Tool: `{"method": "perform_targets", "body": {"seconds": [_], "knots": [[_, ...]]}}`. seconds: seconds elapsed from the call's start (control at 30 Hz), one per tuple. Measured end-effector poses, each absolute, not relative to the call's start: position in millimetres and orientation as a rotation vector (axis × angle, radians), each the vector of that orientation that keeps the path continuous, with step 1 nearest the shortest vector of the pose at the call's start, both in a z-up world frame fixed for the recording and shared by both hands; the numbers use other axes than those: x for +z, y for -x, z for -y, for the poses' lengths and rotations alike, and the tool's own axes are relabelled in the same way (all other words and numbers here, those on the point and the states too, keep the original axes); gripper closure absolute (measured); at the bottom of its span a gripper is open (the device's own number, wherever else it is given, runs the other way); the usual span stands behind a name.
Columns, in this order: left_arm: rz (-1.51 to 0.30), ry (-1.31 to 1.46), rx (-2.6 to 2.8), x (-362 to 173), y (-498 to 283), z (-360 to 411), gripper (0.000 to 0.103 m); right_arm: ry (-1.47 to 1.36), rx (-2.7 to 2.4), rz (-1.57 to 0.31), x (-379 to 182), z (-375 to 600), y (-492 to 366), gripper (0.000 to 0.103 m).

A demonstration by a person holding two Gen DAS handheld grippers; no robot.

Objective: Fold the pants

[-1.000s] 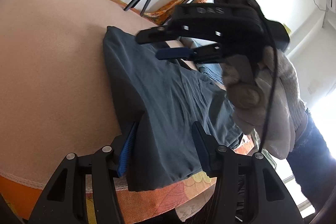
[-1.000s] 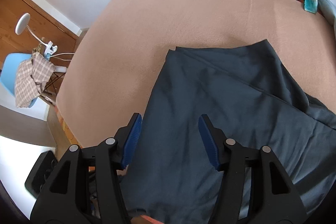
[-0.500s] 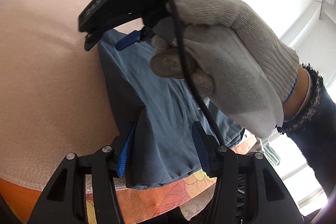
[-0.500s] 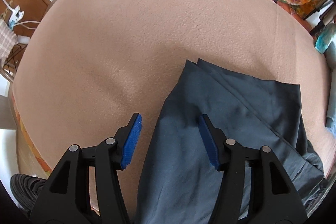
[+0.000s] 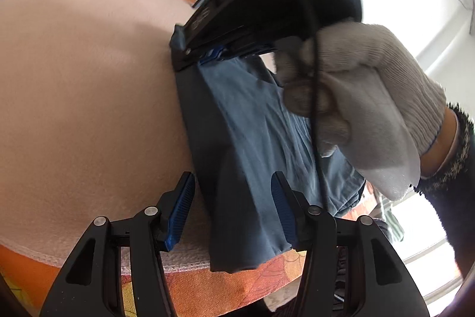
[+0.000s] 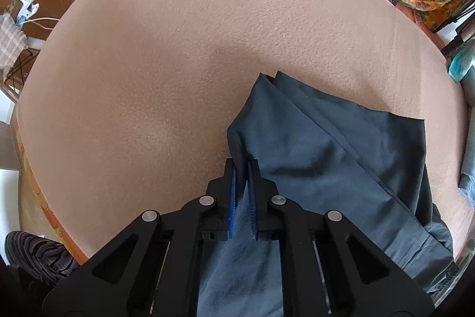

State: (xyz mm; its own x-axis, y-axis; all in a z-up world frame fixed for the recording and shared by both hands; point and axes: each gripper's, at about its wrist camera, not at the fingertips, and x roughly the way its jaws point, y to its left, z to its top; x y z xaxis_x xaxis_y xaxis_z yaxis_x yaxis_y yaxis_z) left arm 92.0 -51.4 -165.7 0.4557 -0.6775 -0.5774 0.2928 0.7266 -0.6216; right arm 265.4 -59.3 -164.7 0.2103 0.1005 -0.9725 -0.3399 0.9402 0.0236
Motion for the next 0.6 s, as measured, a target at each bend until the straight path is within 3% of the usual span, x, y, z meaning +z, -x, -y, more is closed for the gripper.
{"method": "perform_targets", "body": {"seconds": [0.1, 0.13, 0.33, 0.6], "knots": [[-0.924, 0.544, -0.664, -172, -94, 47, 0.086, 0.102, 0.340, -1.295, -158, 80, -263, 0.097], [-0.914, 0.544, -0.673, -171, -93, 46, 0.091, 0.050, 0.355, -1.278, -155, 87, -261, 0.098], [-0.858, 0.581, -0.696, -162, -83, 32, 0.097, -0.173, 0.400, -1.195, -143, 113, -250, 0.099], [-0.799, 0.538, -0.623, -162, -70, 19, 0.099, -0.121, 0.437, -1.122, -115, 93, -245, 0.100]]}}
